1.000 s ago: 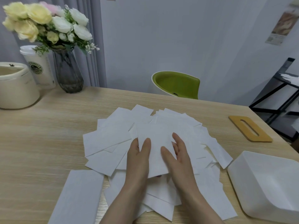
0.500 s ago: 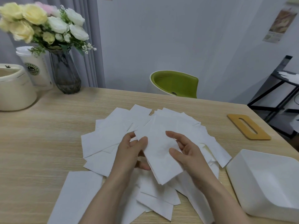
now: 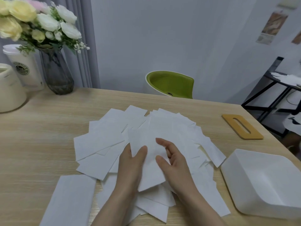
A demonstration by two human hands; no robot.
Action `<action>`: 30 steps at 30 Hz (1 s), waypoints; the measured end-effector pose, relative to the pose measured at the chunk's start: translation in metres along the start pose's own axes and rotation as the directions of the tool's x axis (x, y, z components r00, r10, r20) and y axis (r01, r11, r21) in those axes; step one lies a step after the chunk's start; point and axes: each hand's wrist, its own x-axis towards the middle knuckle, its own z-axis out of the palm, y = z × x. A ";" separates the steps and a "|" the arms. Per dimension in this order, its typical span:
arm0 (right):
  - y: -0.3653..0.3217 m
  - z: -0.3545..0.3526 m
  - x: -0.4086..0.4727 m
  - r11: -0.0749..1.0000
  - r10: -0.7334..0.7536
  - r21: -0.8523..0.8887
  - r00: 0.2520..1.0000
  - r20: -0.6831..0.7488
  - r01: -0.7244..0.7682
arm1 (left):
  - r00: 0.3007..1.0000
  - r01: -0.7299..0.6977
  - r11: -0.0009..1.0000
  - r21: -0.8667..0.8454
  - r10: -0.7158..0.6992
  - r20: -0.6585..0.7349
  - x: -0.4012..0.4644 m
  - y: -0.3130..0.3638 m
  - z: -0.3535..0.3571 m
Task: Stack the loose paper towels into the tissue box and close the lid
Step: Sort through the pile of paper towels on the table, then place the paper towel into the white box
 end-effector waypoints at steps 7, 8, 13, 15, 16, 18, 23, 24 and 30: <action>-0.016 -0.044 0.008 0.997 0.062 0.033 0.948 0.312 -0.077 | 0.990 0.024 0.999 0.045 -0.030 0.140 0.012 0.023 -0.016; -0.019 -0.050 0.009 0.997 0.075 0.008 0.930 0.359 -0.083 | 0.981 0.017 0.996 0.082 -0.032 0.193 0.015 0.026 -0.020; -0.023 -0.066 0.009 0.996 0.080 0.020 0.948 0.307 -0.090 | 0.941 -0.029 0.985 0.168 -0.030 0.337 0.016 0.034 -0.021; -0.020 -0.069 0.004 0.992 0.082 0.078 0.978 0.193 -0.098 | 0.964 -0.031 0.988 0.150 -0.009 0.264 0.015 0.032 -0.017; -0.019 -0.070 0.001 0.993 0.083 0.074 0.989 0.123 -0.093 | 0.977 -0.025 0.992 0.125 -0.002 0.214 0.014 0.031 -0.015; -0.016 -0.073 -0.008 0.996 0.074 0.042 0.997 -0.020 -0.073 | 0.992 -0.009 0.998 0.059 0.001 0.122 0.012 0.031 -0.008; -0.019 -0.095 -0.028 0.998 0.014 0.065 0.976 -0.218 0.000 | 0.996 -0.013 1.000 -0.028 0.015 0.084 -0.001 0.029 0.024; -0.022 -0.102 -0.032 0.999 0.003 0.048 0.968 -0.251 0.009 | 0.993 -0.014 1.000 -0.027 0.017 0.115 -0.005 0.028 0.033; -0.035 -0.171 -0.051 0.989 -0.077 -0.150 0.908 -0.412 0.016 | 0.949 -0.043 0.997 0.056 0.024 0.314 -0.020 0.019 0.095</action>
